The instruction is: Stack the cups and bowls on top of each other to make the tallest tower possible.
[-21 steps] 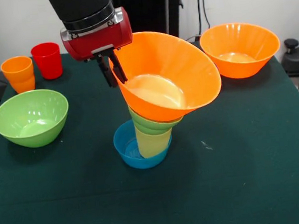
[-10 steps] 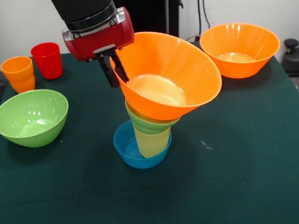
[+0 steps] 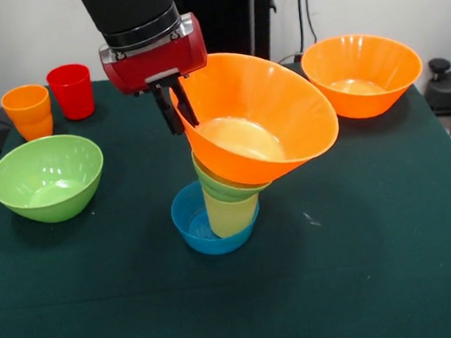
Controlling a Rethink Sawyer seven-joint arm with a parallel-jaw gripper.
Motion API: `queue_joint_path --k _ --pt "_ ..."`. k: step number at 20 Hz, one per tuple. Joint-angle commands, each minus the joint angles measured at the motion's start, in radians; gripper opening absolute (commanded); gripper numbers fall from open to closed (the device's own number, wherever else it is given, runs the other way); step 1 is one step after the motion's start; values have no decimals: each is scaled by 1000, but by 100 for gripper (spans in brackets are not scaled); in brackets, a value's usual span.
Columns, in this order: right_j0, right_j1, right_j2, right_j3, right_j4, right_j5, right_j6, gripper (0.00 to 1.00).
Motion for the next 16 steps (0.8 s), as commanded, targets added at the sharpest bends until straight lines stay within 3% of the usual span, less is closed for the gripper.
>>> queue_joint_path --k 1,6,16 --pt "7 27 14 41 -74 -72 -199 0" --pt "13 30 10 29 -82 -79 -209 0" --pt "18 65 11 -8 -34 -22 -206 0"
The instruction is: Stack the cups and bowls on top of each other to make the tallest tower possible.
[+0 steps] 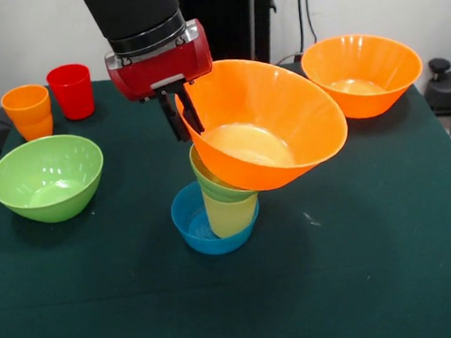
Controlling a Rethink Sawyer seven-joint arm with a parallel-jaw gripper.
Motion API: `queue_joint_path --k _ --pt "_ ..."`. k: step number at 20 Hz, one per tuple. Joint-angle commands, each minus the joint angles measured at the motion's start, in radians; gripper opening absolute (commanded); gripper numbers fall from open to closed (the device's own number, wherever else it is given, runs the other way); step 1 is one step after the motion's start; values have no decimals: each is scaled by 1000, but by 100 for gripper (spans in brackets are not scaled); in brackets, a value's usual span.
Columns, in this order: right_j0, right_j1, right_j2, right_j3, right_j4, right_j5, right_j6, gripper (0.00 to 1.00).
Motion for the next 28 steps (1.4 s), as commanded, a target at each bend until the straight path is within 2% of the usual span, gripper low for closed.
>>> queue_joint_path --k 1,4,28 --pt "18 52 10 -16 -24 23 -204 0" --pt "16 55 8 -13 -12 44 -199 0" --pt "13 46 -1 -26 -47 59 -241 0"
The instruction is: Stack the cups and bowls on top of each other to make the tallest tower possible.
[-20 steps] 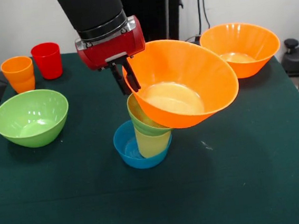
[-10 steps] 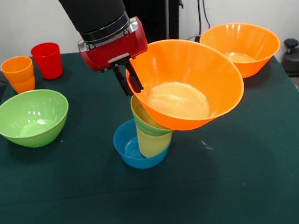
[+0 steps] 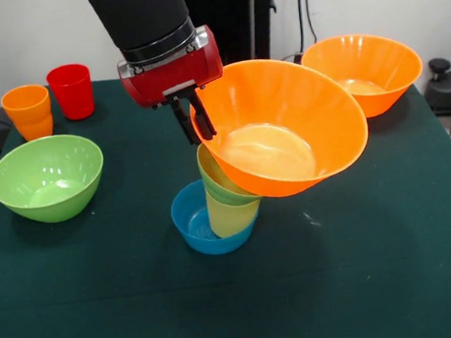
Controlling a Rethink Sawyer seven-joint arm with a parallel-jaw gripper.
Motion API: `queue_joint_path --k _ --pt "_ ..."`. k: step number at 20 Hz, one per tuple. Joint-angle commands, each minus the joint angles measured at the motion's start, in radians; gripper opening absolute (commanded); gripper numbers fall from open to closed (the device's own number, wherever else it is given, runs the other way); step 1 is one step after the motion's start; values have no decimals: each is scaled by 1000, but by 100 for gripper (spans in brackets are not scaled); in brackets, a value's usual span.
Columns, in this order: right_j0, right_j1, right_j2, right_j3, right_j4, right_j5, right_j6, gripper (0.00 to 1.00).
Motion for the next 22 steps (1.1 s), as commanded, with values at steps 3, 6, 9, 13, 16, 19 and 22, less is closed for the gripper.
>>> queue_joint_path --k 3,6,9,13,16,19,22 --pt "15 15 -10 -30 -54 65 -243 0" --pt "18 14 -14 -35 -58 72 -246 0" --pt "21 10 -22 -42 -65 84 -252 0" --pt "31 2 -36 -55 -76 107 -257 0" --pt "43 -3 -50 -72 -84 131 -257 0" --pt "49 -8 -59 -85 -89 149 -258 0" --pt "49 -8 -59 -89 -87 158 -260 0"
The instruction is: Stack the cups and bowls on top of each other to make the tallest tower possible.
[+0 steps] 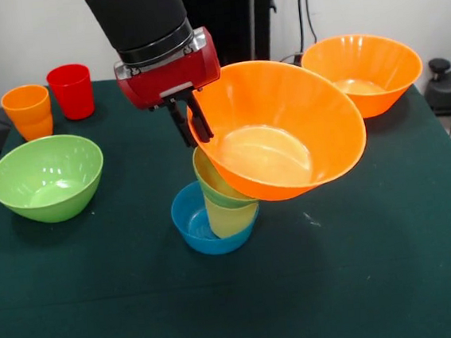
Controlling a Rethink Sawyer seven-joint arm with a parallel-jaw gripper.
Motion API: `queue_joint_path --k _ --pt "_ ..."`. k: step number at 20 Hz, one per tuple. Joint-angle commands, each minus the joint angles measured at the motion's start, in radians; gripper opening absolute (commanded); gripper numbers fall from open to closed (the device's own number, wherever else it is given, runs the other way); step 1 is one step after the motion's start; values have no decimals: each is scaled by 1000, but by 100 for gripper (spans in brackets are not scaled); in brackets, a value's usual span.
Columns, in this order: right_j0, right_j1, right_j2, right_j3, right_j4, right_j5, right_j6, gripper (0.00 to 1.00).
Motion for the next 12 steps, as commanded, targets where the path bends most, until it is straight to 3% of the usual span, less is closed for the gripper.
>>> queue_joint_path --k 1,12 --pt "39 -11 -55 -64 -79 146 -258 0" --pt "39 -14 -53 -67 -84 174 -260 0"
